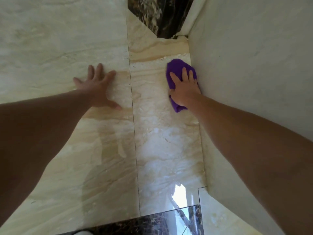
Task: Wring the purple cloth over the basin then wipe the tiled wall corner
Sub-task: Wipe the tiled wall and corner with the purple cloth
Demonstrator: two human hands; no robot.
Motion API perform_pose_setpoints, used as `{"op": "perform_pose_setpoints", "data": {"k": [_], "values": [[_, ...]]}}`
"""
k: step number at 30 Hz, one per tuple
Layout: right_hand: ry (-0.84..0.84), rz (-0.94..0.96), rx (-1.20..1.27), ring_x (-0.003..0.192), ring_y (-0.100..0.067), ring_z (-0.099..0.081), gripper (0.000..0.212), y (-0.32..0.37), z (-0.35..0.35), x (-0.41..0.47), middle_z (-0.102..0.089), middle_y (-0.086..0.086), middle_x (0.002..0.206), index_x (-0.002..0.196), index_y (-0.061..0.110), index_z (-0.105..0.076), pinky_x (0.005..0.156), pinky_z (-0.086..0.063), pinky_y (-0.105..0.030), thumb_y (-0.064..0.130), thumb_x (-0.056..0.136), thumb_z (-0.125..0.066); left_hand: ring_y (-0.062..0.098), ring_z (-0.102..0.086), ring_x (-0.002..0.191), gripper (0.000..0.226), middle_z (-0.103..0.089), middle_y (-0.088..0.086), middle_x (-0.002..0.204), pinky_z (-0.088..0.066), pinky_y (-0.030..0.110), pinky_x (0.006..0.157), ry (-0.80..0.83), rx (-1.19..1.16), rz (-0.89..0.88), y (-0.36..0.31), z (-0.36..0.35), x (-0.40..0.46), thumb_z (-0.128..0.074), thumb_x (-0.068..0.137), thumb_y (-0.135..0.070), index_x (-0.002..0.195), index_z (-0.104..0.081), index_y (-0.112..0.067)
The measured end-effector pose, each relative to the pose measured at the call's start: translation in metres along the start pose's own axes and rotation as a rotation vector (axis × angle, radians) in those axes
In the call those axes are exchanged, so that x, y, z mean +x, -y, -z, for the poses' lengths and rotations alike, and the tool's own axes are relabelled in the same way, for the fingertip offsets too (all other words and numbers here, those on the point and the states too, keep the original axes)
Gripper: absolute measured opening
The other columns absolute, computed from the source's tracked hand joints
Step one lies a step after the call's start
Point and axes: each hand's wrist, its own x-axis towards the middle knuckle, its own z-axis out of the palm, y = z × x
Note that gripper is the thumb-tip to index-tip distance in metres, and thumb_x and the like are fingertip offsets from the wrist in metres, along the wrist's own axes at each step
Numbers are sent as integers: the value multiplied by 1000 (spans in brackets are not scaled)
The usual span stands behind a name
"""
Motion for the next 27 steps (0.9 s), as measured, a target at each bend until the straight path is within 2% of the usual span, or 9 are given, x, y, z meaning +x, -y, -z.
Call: {"op": "perform_pose_setpoints", "data": {"k": [7,15,22,27], "values": [[50,-19,15,154,-40,14,78,9,37,51,19,-12,167,160,32,7,124,-3,-53,39,102,-46,35,29,151,147,35,7,164,-11,83,108,39,26,14,1,-2,6,-69,49,-87,157,16,-39],[49,5,28,154,-39,12,75,5,71,105,15,-12,168,160,36,0,125,-3,-52,43,102,-46,38,33,149,144,42,9,160,-11,83,109,82,38,29,0,-4,12,-70,57,-84,155,25,-37],[-24,3,5,155,-39,2,78,2,75,119,3,-15,169,158,39,-10,125,-9,-48,52,94,-54,40,34,148,144,41,12,160,-8,84,108,85,26,6,0,-3,10,-71,58,-82,156,24,-34],[63,-11,-61,151,-42,-15,79,9,96,109,-8,-15,167,157,39,-17,122,-23,-50,50,91,-59,40,35,148,144,41,12,160,-8,84,108,92,27,15,-1,0,8,-71,59,-82,156,25,-35]]}}
